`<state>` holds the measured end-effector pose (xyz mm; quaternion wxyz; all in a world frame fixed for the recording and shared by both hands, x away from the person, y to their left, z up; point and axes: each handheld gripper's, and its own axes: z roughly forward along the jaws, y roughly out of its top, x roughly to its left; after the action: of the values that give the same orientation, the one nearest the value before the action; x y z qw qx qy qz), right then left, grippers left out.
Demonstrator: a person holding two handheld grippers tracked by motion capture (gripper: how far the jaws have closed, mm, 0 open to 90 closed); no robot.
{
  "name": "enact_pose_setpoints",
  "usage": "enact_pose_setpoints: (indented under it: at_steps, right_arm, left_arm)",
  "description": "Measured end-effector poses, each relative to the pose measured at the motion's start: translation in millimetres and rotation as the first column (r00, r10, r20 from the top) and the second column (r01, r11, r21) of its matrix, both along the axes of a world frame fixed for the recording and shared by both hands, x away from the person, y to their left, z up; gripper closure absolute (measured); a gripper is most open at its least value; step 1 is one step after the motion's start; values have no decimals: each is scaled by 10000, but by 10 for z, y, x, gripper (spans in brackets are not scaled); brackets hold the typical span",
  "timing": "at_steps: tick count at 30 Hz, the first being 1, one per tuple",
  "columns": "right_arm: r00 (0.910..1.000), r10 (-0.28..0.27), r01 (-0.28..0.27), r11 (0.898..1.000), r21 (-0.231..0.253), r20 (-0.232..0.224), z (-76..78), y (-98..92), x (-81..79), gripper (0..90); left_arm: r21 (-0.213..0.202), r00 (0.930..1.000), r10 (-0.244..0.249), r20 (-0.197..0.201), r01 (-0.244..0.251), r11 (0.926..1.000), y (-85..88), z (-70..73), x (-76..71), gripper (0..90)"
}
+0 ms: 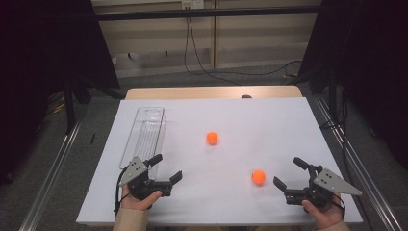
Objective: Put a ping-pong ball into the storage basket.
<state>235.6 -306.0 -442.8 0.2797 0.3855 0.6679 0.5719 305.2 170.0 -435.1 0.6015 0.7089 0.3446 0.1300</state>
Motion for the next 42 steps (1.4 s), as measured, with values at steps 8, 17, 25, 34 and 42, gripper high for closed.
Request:
enact_pose_setpoints:
  at_steps: [8, 17, 25, 34, 42]
  right_arm:
    - [10000, 6, -6, 10000, -3, -12, 0, 0, 1, 17]
    - [10000, 13, -13, 10000, -10, -14, -1, 2, 2, 18]
    - [10000, 28, -28, 10000, -10, -14, -2, 6, 4, 19]
    - [10000, 46, -46, 10000, 4, -16, -3, 8, 6, 19]
    - [10000, 50, -50, 10000, 17, -12, -2, 9, 7, 20]
  left_arm:
    - [151, 9996, -299, -11, 299, 9994, -88, 0, 15, 16]
    - [348, 9986, -522, -27, 523, 9980, -151, -3, 30, 19]
    - [457, 9978, -657, -20, 658, 9968, -218, -2, 43, 20]
    - [574, 9963, -859, -40, 860, 9946, -302, -13, 52, 21]
    - [727, 9944, -1056, -54, 1057, 9917, -377, -23, 61, 22]
